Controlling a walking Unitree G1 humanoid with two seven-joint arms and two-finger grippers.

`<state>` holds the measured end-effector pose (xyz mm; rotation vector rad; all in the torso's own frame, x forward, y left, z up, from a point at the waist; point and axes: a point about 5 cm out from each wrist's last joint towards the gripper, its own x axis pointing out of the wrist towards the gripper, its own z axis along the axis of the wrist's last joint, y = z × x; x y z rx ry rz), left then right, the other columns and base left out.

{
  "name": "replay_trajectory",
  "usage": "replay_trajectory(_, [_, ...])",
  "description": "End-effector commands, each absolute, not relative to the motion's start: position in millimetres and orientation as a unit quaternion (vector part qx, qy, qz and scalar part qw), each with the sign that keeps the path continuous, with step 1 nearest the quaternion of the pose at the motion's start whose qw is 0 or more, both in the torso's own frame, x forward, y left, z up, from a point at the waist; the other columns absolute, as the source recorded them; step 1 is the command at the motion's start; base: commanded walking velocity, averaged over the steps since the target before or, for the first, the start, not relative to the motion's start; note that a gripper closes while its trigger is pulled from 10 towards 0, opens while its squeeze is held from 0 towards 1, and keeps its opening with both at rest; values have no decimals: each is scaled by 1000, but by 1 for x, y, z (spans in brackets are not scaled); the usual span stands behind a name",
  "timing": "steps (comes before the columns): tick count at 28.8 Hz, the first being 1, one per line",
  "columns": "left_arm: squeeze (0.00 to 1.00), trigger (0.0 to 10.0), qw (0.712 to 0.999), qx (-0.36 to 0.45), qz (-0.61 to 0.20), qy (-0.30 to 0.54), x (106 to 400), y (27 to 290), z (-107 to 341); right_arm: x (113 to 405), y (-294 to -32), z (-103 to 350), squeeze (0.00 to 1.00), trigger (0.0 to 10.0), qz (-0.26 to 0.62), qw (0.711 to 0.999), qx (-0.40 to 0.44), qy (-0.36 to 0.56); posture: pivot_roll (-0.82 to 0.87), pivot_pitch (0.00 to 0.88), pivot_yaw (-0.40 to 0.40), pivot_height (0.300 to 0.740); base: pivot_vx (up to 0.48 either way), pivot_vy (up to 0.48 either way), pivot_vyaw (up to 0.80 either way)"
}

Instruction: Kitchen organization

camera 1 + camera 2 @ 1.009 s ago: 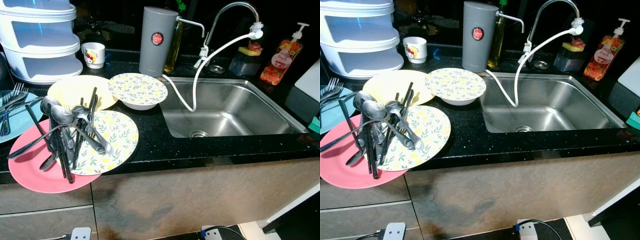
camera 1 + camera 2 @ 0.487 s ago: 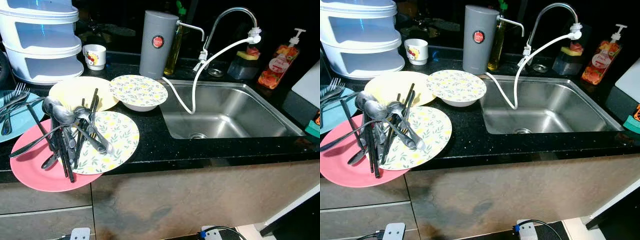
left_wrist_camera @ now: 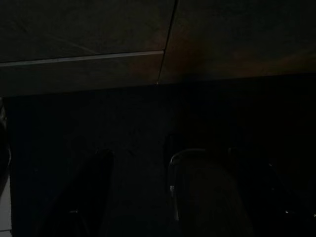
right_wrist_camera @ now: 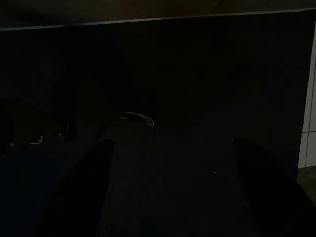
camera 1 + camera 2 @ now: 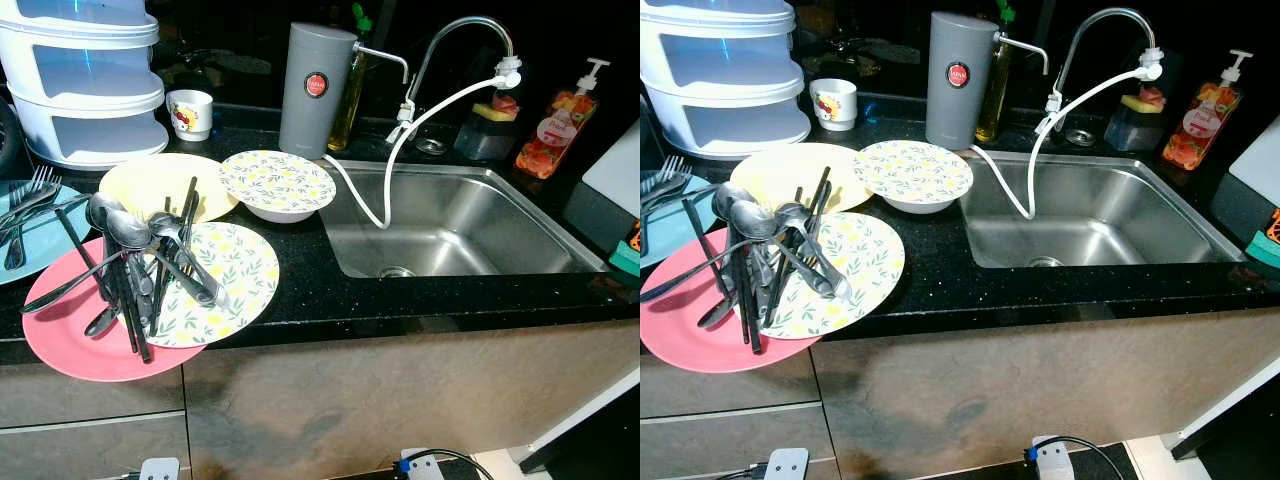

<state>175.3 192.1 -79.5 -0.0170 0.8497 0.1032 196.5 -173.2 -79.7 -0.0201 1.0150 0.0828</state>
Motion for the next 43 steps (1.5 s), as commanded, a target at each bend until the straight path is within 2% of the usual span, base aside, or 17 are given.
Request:
replay_trajectory(1, [0,10000,905,-9,44,423,171,187,-83,191,-179,-82,0,10000,31,869,-13,494,58,68,-134,740,0,0,0])
replay_trajectory(30, [0,10000,903,-5,55,426,160,194,-87,202,-184,-76,0,10000,20,882,-14,471,68,67,-132,740,0,0,0])
replay_trajectory(43, [0,10000,905,-10,44,423,163,190,-86,198,-175,-79,0,10000,20,882,-14,471,80,82,-113,740,0,0,0])
